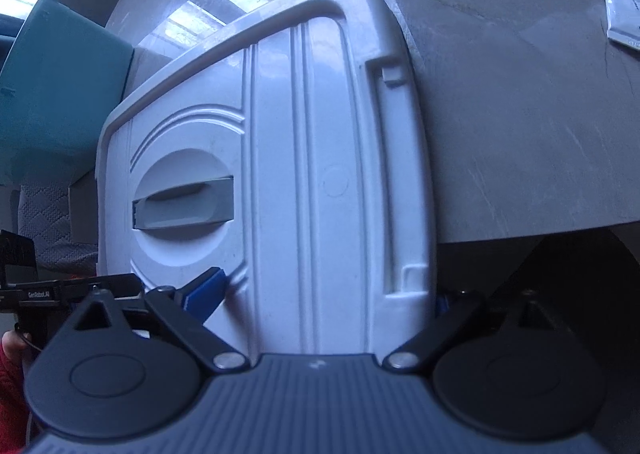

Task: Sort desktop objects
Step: 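Grasp the white lid's rim with the left gripper while the right gripper grasps it too, then lift the white lid with both grippers and carry it over the bin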

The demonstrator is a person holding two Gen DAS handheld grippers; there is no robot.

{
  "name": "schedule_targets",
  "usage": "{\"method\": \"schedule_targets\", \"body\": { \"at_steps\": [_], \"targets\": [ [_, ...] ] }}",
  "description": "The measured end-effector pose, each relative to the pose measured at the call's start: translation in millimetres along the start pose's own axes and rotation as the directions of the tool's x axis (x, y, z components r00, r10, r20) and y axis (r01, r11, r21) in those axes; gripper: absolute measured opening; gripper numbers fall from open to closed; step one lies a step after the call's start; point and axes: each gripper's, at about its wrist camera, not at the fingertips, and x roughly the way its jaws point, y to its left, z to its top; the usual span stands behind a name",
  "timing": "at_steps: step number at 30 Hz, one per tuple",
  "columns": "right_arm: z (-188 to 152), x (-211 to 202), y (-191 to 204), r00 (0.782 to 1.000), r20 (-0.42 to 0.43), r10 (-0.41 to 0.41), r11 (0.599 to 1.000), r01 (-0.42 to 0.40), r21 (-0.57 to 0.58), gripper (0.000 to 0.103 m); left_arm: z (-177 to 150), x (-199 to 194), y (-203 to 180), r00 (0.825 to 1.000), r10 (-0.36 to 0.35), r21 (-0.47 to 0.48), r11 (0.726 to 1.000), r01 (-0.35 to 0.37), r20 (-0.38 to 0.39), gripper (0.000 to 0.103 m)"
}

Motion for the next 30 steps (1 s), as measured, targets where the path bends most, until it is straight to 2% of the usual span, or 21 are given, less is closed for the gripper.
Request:
{"method": "schedule_targets", "body": {
  "at_steps": [9, 15, 21, 30],
  "targets": [
    [-13.6, -9.2, 6.2, 0.999, 0.043, -0.016, 1.000, 0.016, -0.004, 0.098, -4.5, -16.0, -8.5, 0.997, 0.045, 0.070, 0.996, -0.049, 0.058, 0.103],
    [-22.7, -15.4, 10.5, 0.997, 0.072, -0.027, 1.000, 0.028, -0.006, 0.098, -14.6, -47.3, -7.1, 0.994, 0.047, 0.094, 0.994, -0.057, 0.104, 0.103],
    [-46.7, -32.6, 20.7, 0.992, 0.125, -0.031, 0.999, 0.036, -0.034, 0.098, -37.6, -71.6, -10.1, 0.986, 0.039, 0.107, 0.993, -0.056, 0.160, 0.103],
    [-80.7, -46.7, 26.6, 0.982, 0.187, 0.013, 0.996, 0.003, -0.084, 0.097, -76.0, -109.7, -4.4, 0.969, 0.050, 0.115, 0.990, -0.080, 0.241, 0.103]
  ]
}}
